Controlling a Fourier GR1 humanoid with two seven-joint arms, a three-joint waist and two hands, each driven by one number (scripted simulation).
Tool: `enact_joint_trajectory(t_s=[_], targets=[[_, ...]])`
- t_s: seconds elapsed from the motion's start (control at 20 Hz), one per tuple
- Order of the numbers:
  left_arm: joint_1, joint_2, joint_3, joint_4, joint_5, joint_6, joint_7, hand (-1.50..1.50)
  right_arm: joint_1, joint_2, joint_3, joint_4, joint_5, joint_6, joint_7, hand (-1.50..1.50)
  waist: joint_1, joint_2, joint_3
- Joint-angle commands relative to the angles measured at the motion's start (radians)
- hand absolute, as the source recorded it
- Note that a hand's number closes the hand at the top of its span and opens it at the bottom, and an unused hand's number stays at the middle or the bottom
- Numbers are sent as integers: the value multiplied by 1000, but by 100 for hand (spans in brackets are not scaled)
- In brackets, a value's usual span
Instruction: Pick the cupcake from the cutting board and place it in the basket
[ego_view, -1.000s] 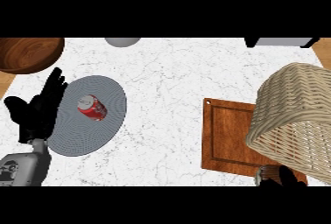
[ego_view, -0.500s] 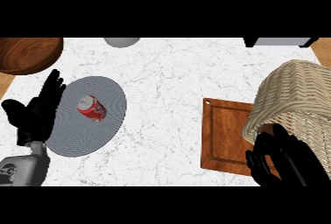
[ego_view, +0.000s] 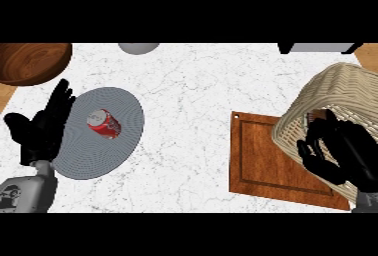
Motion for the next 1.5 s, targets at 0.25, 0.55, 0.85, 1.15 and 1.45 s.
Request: enact_joint_trajectory(t_s=[0.25,0.55,0.85,1.15,1.45], targets=[[-46,-23,8,-17,-25,9,72,0,-59,-10,-126,78,-97,95,-80,150,-4,-1,0],[0,-4,13,-28,0,-17,40,0,-125,-283,48,93,343,-197,-318,150,20,5,2],[-4,-27,1,-33,-21,-5,35,0,-181,-226,47,273,443,-352,-375,150,6,1,0],[7,-12,36,-20,-14,-36,4,0,-225,-152,29,253,526,-253,-322,150,0,-1,0],[-58,-18,26,39,-30,-23,26,0,-293,-191,37,418,623,-147,-282,150,1,2,0]])
